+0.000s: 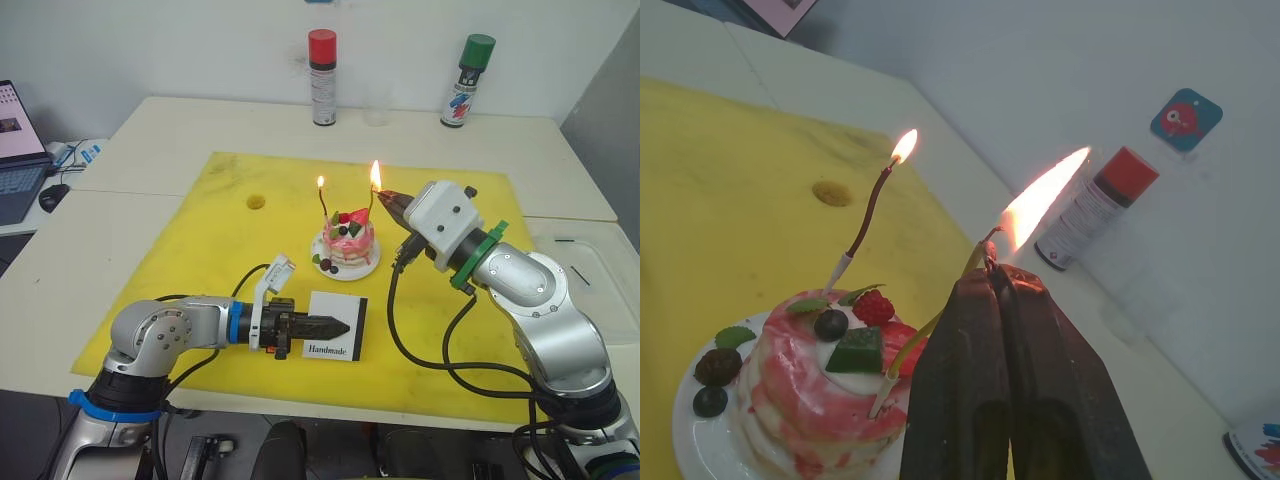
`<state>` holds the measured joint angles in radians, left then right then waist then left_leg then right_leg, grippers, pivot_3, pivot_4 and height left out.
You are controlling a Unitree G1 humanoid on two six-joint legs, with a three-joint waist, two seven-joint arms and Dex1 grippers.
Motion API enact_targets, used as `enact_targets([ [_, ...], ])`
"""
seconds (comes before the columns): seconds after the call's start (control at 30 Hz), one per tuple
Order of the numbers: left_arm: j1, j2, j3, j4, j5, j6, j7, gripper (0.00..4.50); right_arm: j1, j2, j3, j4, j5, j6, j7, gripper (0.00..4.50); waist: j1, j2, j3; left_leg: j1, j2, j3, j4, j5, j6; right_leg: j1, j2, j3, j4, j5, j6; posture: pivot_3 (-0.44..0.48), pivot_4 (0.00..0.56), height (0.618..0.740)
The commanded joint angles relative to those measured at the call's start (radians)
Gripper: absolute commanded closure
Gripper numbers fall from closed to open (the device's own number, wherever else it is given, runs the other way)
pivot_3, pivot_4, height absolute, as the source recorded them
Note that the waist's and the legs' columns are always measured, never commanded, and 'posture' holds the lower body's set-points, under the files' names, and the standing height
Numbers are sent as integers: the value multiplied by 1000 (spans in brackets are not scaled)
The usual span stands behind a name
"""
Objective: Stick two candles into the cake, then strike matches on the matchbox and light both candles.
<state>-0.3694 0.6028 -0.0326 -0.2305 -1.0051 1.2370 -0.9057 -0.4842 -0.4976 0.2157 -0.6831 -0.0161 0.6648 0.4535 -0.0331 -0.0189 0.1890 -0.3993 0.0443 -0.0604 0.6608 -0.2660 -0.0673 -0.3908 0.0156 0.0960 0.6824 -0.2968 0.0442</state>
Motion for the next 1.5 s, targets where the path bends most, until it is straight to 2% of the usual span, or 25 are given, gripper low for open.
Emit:
enact_targets([
  [0.03,-14,5,16,-11,-18,1,-10,4500,-8,2,-45,-44,3,-11,-5,4485,0,0,0,0,0,0,0,0,0,0,0,0,0,0,0,0,150,724],
  [0.2,-11,5,16,-11,-16,-1,-10,4500,23,-45,-180,-66,18,2,5,4485,2,0,0,0,0,0,0,0,0,0,0,0,0,0,0,0,150,724],
  [0.43,-9,-1,9,-6,-11,-9,-12,4500,164,-38,-378,-76,46,105,-34,4485,1,0,0,0,0,0,-1,0,0,0,0,0,0,0,0,0,150,724],
  [0.7,-2,-6,16,-3,-9,-16,-3,4500,252,-64,-643,104,67,177,-73,4485,1,0,0,0,0,1,0,0,0,0,0,1,0,0,0,0,150,724],
  [1.03,8,-26,24,-9,-10,-19,25,4500,186,-59,-813,338,112,399,-167,4485,0,0,0,0,0,2,0,0,0,0,0,2,0,0,0,0,150,724],
  [1.3,17,-34,30,-12,-12,-22,41,4500,137,-12,-912,428,138,481,-268,4485,-1,1,0,0,-1,3,0,0,0,0,0,3,0,0,0,0,150,724],
  [1.4,20,-32,34,-11,-14,-21,45,4500,125,13,-940,422,147,499,-300,3866,-2,1,0,0,-1,3,-1,0,0,0,0,3,0,0,0,0,150,724],
  [1.5,20,-27,38,-10,-17,-15,44,4500,104,42,-974,389,171,510,-323,2855,-3,1,0,0,-1,3,0,0,0,0,0,3,0,0,0,0,150,724],
])
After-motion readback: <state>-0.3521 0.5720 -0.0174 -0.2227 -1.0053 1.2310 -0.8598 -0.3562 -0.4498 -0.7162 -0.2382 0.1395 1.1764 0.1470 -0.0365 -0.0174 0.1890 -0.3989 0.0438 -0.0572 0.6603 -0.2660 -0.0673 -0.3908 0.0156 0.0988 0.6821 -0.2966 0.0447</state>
